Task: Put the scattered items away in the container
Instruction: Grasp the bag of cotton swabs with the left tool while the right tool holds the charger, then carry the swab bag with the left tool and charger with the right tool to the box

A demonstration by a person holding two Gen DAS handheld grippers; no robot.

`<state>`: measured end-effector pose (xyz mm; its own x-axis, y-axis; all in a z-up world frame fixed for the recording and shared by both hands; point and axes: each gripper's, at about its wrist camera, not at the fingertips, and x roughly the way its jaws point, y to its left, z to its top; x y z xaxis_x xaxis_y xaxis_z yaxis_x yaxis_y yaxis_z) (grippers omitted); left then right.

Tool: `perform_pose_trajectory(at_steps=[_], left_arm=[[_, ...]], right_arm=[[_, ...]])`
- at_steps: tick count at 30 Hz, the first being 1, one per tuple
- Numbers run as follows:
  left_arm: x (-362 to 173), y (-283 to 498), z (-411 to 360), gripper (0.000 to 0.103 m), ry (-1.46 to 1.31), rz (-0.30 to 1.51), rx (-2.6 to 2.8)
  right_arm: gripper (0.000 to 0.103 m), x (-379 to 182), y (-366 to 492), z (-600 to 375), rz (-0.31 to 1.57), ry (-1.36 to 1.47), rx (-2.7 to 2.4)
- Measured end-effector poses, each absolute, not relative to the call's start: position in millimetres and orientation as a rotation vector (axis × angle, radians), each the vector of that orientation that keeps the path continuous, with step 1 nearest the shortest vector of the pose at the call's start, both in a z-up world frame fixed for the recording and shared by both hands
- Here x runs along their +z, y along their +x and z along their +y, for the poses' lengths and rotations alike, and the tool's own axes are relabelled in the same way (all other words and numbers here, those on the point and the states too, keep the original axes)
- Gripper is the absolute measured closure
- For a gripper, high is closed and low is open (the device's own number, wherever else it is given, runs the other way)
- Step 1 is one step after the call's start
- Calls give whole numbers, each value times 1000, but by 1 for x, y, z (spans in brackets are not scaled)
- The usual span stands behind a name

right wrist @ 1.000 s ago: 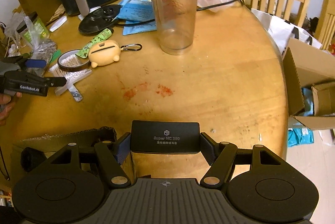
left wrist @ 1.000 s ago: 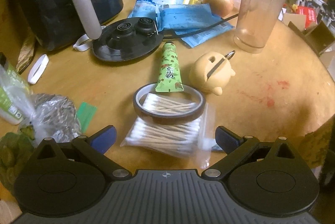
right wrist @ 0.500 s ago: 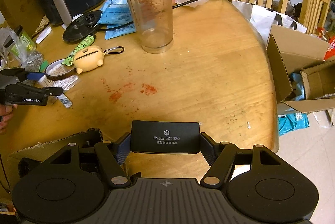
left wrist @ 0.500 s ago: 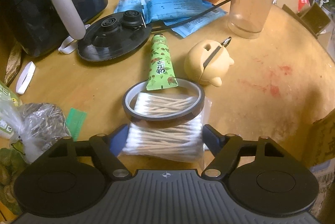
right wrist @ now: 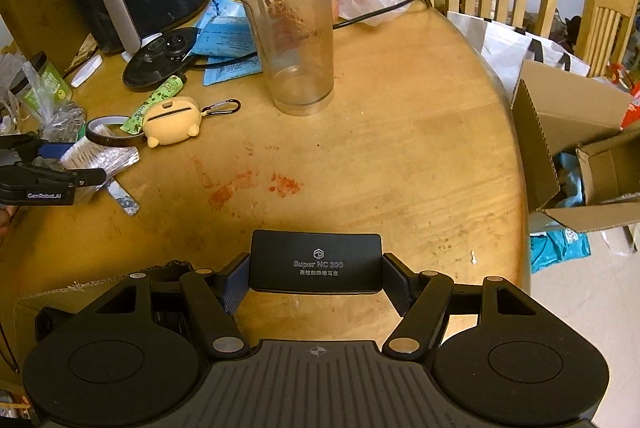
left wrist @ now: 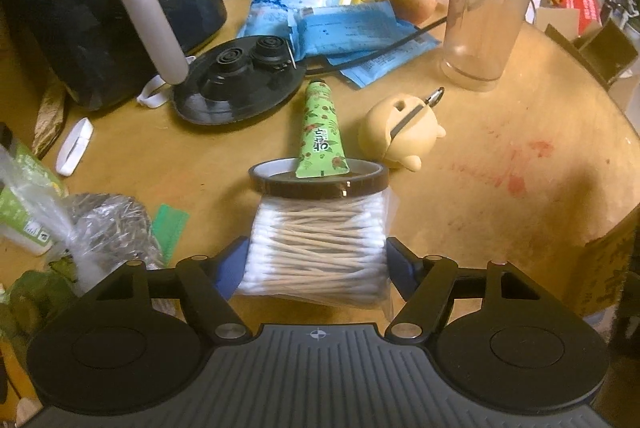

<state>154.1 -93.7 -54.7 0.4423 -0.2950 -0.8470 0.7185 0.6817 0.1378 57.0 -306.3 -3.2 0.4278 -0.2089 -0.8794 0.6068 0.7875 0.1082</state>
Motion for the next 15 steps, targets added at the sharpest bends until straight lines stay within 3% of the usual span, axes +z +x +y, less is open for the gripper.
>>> perform_pose_trajectory(at_steps=[15], left_arm=[[-32, 118, -76, 32, 472, 888, -592]], right_arm=[[32, -1, 67, -306, 1004, 413, -452]])
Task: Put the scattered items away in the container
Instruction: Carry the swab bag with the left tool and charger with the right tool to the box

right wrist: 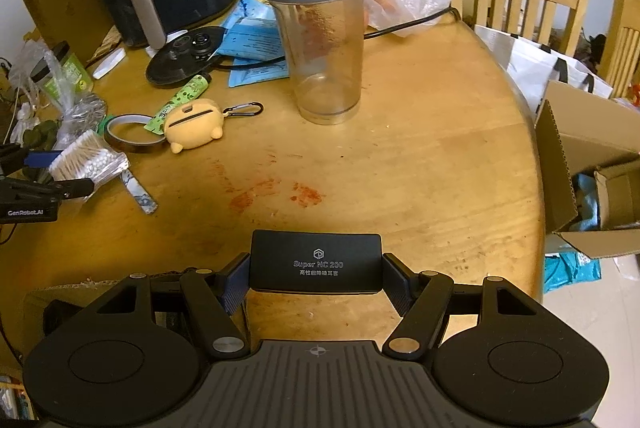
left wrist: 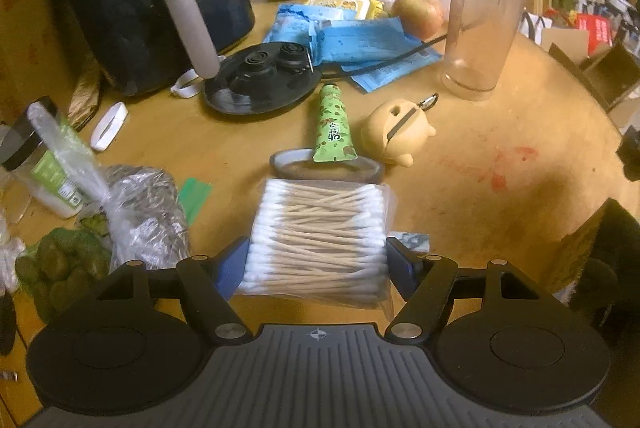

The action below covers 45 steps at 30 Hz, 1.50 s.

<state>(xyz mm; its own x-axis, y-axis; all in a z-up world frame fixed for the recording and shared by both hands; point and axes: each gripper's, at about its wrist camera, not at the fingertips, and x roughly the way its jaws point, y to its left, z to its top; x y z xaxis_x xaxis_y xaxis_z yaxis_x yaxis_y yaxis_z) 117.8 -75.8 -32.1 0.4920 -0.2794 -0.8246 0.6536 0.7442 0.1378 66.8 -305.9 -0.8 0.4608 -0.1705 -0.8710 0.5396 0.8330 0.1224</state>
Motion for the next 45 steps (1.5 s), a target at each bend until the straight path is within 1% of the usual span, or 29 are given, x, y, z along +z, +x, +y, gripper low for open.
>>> perform_pose_trajectory(at_steps=[7, 21, 27, 39, 45], left_arm=[[-22, 100, -72, 32, 437, 879, -560], [25, 53, -58, 32, 293, 839, -439], [37, 33, -52, 32, 221, 844, -377], [40, -11, -49, 32, 97, 870, -275], [31, -28, -54, 32, 55, 918, -253]], right_arm=[[32, 3, 71, -306, 995, 395, -415], [32, 19, 78, -297, 983, 345, -309], [32, 28, 79, -285, 973, 310, -247], [32, 33, 81, -265, 986, 249, -128], [32, 33, 81, -257, 996, 215, -78]])
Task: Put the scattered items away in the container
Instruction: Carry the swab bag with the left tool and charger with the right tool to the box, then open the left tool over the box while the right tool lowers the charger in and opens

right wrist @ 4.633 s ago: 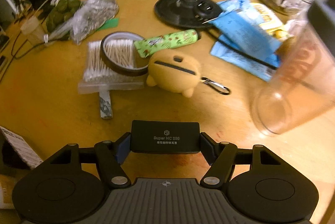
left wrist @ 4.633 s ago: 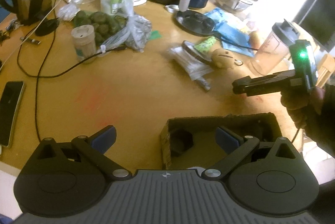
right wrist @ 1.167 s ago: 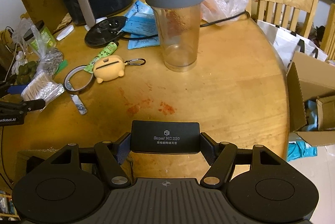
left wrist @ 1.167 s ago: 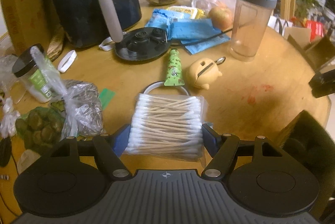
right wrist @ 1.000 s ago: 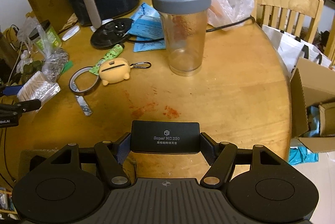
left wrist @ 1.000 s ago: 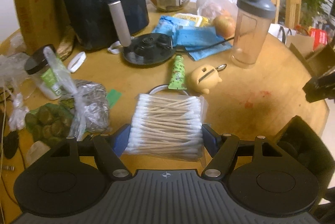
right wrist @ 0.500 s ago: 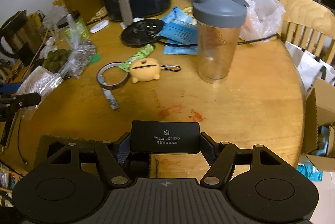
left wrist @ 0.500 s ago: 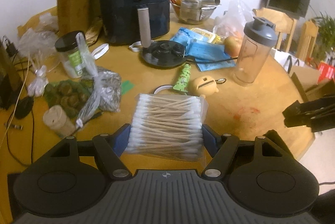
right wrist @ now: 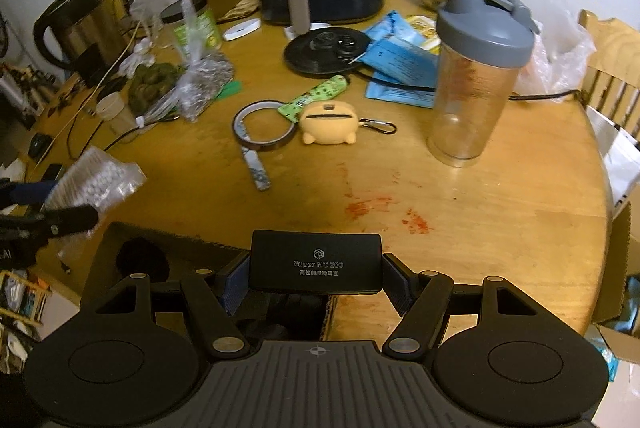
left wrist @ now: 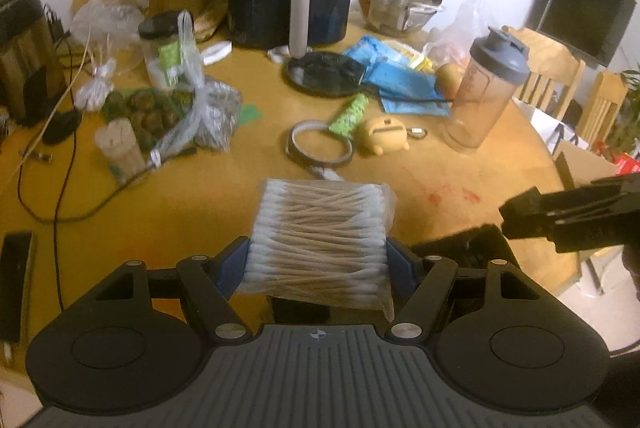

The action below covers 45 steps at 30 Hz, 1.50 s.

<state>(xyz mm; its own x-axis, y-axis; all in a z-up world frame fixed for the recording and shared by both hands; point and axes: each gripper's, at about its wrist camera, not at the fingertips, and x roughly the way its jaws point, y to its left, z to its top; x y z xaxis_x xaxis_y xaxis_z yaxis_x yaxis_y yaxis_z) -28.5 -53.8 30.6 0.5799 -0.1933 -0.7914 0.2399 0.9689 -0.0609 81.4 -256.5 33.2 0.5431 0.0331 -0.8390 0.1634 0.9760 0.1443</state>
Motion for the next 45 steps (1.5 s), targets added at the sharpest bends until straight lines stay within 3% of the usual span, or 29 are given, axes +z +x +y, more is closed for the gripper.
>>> perform_pose_trajectory(at_steps=[21, 24, 27, 45], left_arm=[[-12, -35, -79, 30, -75, 1110, -260], [-12, -35, -80, 29, -99, 1088, -282], [-6, -37, -81, 14, -82, 1049, -285], [15, -46, -56, 14, -103, 1019, -198]], right_arm=[[32, 29, 63, -256, 1033, 189, -75], [32, 31, 62, -257, 1029, 193, -82], [32, 30, 62, -257, 1030, 201, -86], [32, 28, 78, -231, 1034, 196, 21]])
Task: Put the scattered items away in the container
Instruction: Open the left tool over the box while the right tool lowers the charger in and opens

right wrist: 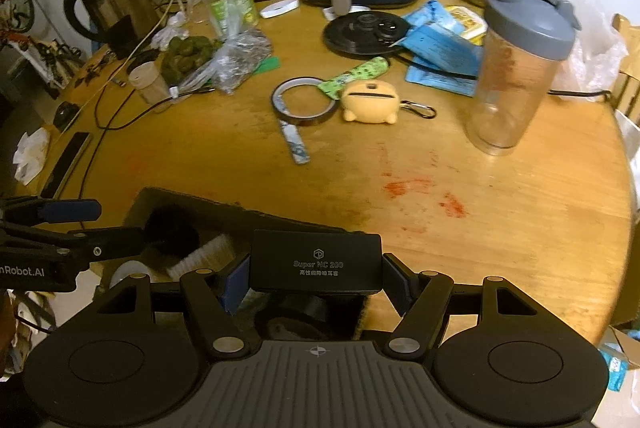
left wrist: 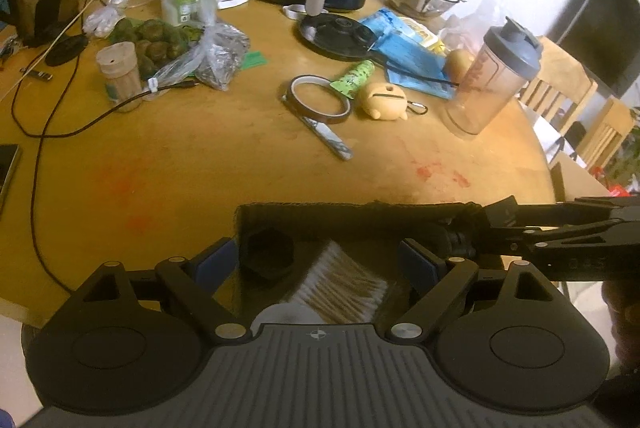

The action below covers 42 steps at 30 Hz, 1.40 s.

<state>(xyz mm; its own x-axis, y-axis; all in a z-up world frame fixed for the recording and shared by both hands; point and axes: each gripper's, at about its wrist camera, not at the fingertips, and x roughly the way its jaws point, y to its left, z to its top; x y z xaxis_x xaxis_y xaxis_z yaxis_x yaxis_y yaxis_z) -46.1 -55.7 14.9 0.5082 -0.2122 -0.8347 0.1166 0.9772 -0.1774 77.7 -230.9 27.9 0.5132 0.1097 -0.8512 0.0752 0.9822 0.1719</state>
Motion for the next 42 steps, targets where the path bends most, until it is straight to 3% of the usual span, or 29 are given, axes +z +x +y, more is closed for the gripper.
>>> perform_pose_trajectory(at_steps=[28, 31, 33, 40, 42], left_arm=[[12, -44, -3, 14, -180, 1077, -169], [12, -40, 1, 14, -183, 1082, -175], [12, -38, 2, 14, -184, 1083, -181], [11, -28, 0, 14, -180, 1083, -211], [11, -26, -2, 14, -176, 1081, -220]], right_arm=[[32, -3, 127, -202, 1153, 349, 12], [27, -7, 132, -198, 1174, 341, -1], [16, -4, 132, -196, 1163, 334, 3], [13, 3, 134, -194, 1145, 305, 16], [6, 4, 135, -194, 1145, 298, 16]])
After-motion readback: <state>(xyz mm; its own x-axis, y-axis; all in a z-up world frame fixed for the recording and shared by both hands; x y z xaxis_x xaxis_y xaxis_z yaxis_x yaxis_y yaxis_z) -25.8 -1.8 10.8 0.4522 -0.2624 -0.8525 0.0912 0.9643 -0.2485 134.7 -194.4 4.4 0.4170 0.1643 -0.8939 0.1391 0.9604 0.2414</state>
